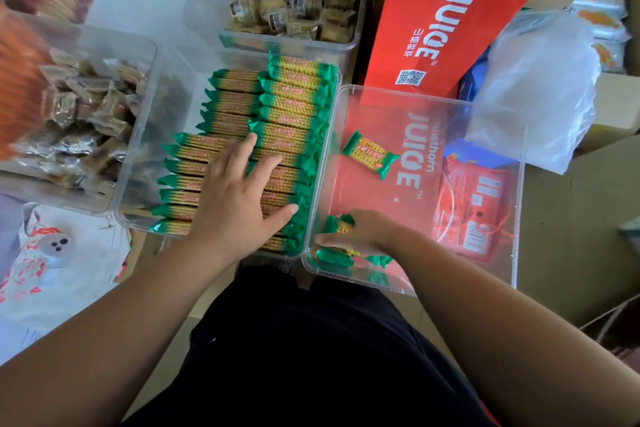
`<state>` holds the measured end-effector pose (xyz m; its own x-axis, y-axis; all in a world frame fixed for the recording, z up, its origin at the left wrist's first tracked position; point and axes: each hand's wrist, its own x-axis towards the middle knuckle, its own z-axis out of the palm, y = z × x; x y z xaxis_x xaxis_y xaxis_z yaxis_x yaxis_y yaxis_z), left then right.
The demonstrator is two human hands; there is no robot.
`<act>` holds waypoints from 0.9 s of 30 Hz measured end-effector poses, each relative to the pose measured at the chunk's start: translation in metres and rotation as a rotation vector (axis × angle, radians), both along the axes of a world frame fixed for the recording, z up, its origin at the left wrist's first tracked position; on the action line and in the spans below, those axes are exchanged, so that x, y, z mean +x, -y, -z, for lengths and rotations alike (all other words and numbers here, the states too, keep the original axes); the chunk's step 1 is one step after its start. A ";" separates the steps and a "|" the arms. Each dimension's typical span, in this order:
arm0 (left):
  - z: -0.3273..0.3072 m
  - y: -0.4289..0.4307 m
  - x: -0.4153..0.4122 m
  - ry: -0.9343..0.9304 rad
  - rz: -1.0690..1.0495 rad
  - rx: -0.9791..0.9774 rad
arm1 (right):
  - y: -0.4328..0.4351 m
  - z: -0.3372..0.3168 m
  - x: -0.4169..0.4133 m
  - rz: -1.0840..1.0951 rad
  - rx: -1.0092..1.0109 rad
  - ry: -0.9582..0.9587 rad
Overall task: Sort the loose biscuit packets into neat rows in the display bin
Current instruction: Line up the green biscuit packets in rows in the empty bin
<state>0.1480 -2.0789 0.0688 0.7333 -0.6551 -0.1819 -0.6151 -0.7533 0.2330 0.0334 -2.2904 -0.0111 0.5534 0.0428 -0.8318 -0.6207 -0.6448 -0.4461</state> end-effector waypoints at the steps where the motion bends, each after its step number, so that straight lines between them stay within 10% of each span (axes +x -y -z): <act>1: 0.000 0.000 0.000 0.001 0.001 0.000 | -0.004 -0.002 0.000 0.006 0.008 -0.004; 27: 0.004 -0.002 0.000 -0.012 0.002 -0.013 | 0.035 0.001 -0.035 -0.330 -0.426 0.253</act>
<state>0.1483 -2.0767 0.0652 0.7300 -0.6587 -0.1823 -0.6135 -0.7491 0.2500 -0.0017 -2.3252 -0.0124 0.7507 -0.0624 -0.6577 -0.2654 -0.9401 -0.2138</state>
